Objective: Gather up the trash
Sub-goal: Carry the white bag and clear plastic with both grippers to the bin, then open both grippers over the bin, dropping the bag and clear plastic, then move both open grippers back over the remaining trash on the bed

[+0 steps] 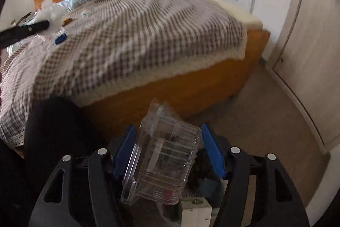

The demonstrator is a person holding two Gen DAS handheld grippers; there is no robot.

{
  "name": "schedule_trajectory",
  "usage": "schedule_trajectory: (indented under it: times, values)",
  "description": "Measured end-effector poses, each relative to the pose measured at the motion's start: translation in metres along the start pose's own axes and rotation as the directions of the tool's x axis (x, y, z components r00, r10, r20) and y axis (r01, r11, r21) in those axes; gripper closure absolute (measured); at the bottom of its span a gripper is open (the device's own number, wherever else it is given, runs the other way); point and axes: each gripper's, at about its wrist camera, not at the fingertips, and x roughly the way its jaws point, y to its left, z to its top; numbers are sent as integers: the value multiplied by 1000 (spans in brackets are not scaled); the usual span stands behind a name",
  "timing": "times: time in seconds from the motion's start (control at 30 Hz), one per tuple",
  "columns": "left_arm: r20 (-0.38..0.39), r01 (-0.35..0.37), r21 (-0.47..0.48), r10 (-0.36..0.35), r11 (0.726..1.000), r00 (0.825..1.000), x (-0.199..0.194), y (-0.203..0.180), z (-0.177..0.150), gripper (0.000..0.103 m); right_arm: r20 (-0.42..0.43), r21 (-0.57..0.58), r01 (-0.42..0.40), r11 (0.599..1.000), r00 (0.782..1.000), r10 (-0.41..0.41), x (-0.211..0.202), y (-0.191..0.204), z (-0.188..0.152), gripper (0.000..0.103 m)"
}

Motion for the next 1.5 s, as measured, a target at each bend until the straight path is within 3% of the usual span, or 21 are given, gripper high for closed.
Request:
schedule_trajectory:
  times: [0.13,0.27,0.37,0.4,0.43,0.6,0.67,0.8,0.93,1.03,1.1,1.13,1.17,1.2,1.23,1.3,1.33,1.4,1.5]
  values:
    - [-44,32,12,-31,999,999,14,-21,-6,92,-154,231,-13,973,987,50,73,-44,-35,40]
    - [-92,34,34,-31,999,995,27,-33,-13,92,-228,435,-2,900,967,112,129,-78,-55,39]
    - [-128,67,25,-63,997,990,41,-45,-15,92,-253,415,30,909,964,84,143,-84,-54,39]
    - [-141,83,19,-80,996,987,46,-48,-17,92,-253,411,36,911,964,76,143,-86,-53,33]
    - [-156,105,11,-102,994,982,52,-54,-19,92,-236,419,20,908,968,87,141,-87,-53,28]
    - [-237,189,-33,-192,981,952,83,-89,-31,92,-172,415,42,909,985,33,111,-104,-45,28]
    - [-292,208,-52,-214,977,932,100,-106,-41,92,-148,420,87,903,989,-26,89,-118,-45,28]
    - [-435,228,-117,-256,967,863,143,-135,-66,92,-107,405,186,895,982,-155,46,-139,-46,28]
    - [-584,199,-150,-249,969,773,188,-154,-100,92,-71,437,193,878,981,-180,16,-162,-53,28]
    - [-669,193,-136,-233,972,706,208,-163,-124,92,-59,447,200,872,979,-194,4,-168,-57,25]
    - [-699,214,-158,-262,964,665,213,-167,-130,91,-62,451,201,869,979,-194,5,-170,-61,25]
    - [-702,225,-163,-273,961,657,214,-169,-132,91,-63,461,197,865,980,-190,3,-170,-61,26]
    - [-705,223,-167,-274,961,654,217,-169,-135,84,-63,469,191,862,981,-183,1,-171,-61,26]
    - [-716,208,-163,-261,964,648,221,-168,-139,64,-67,474,186,861,982,-175,3,-173,-62,25]
    - [-739,180,-158,-237,971,631,224,-167,-145,53,-73,476,182,860,983,-168,4,-172,-62,25]
    - [-763,175,-186,-254,967,594,228,-175,-148,49,-63,473,167,865,986,-156,6,-169,-58,25]
    - [-763,198,-182,-265,963,589,226,-178,-149,47,-60,467,163,869,986,-153,5,-168,-57,25]
    - [-754,213,-137,-241,967,611,221,-178,-146,35,-55,455,165,875,986,-158,3,-165,-56,25]
    - [-741,212,-138,-243,968,626,220,-180,-143,32,-51,425,185,886,982,-181,0,-158,-54,25]
